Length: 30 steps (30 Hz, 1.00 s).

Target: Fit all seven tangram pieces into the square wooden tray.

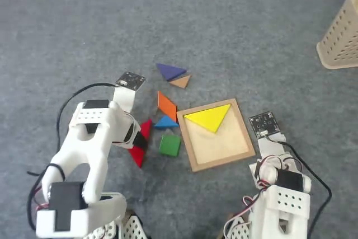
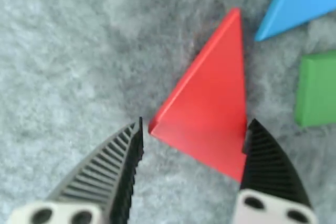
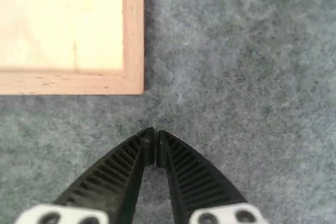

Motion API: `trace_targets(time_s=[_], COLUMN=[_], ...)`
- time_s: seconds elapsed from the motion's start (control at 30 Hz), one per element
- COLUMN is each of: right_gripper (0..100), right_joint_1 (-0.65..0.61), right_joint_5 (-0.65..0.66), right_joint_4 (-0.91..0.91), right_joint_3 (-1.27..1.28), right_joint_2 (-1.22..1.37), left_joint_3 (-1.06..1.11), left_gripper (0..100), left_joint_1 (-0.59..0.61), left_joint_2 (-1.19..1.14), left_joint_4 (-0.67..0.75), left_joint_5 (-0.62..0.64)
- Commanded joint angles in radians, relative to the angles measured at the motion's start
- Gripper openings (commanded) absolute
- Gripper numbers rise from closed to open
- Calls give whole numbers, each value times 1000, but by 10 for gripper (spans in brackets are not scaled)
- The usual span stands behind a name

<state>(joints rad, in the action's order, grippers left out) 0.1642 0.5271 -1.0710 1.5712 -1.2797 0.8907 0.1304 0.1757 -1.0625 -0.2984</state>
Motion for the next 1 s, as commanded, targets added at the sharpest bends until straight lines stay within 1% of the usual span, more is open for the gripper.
trace_targets(time_s=[0.0,0.23,0.63,0.97], right_gripper=[15,14,14,15], right_joint_1=[-10,-10,-8,-10], right_joint_5=[14,14,14,14], right_joint_4=[19,19,19,19], right_joint_3=[-6,-6,-6,-6], right_joint_2=[-19,-19,-19,-19], left_joint_3=[12,94,76,-147], left_gripper=[290,276,190,190], left_joint_1=[-21,-133,-135,-135], left_joint_2=[11,11,17,18], left_joint_4=[18,35,34,-146], left_joint_5=[43,77,69,75])
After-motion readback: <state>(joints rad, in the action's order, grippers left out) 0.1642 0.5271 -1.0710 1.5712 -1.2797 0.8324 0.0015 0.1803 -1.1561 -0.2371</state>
